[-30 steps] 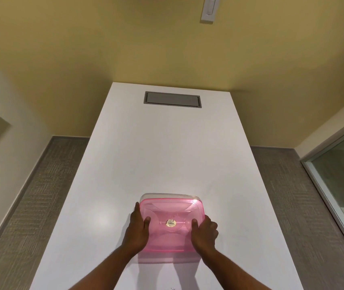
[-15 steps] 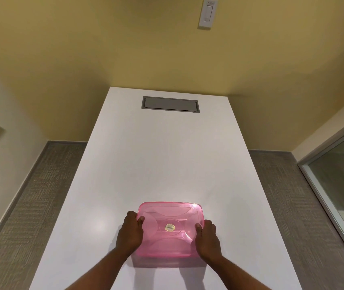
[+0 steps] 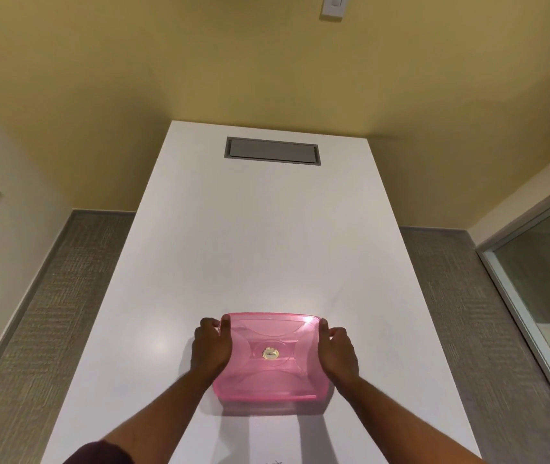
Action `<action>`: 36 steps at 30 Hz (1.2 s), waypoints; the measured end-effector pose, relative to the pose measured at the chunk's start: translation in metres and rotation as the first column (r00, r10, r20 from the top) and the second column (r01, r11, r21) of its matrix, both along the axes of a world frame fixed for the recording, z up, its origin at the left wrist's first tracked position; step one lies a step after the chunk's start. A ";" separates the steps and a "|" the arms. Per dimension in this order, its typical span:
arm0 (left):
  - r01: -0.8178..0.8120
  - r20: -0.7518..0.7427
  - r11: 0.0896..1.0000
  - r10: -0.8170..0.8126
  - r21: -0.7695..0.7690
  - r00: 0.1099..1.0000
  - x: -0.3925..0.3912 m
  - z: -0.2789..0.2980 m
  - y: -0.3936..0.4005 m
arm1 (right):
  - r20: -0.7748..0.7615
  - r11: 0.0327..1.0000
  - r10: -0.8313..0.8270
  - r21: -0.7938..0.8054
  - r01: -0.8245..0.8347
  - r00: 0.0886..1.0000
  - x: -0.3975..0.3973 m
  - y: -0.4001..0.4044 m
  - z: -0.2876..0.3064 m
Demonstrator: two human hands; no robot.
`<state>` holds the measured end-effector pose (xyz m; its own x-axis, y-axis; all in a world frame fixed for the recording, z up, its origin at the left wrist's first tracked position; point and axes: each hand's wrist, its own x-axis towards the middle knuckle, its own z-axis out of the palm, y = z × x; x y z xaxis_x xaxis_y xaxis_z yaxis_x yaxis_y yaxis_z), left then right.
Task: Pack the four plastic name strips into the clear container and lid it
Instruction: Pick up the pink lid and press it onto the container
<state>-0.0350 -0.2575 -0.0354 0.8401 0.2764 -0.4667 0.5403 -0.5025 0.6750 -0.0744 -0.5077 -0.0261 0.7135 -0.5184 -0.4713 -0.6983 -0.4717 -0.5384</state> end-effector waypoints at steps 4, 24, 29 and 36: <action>-0.058 0.014 0.998 0.057 0.008 0.998 0.002 -0.003 -0.008 | 0.026 0.998 -0.039 0.042 0.038 0.999 0.010 0.005 -0.006; -0.062 0.155 0.997 0.055 0.043 0.986 -0.005 -0.023 -0.009 | 0.136 0.983 -0.011 -0.179 0.036 0.991 0.008 0.017 -0.032; -0.058 0.171 0.993 0.040 0.101 0.985 -0.005 -0.023 -0.010 | 0.092 0.992 -0.016 -0.122 0.027 0.996 0.011 0.012 -0.039; -0.048 0.166 0.980 0.015 0.196 0.986 -0.007 -0.021 -0.012 | -0.136 0.983 -0.147 0.092 0.160 0.980 0.023 -0.028 -0.040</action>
<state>-0.0419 -0.2692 -0.0567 0.8897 0.3769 -0.2578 0.4491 -0.6198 0.6436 -0.0513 -0.5354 -0.0665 0.5591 -0.5614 -0.6101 -0.8246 -0.3004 -0.4793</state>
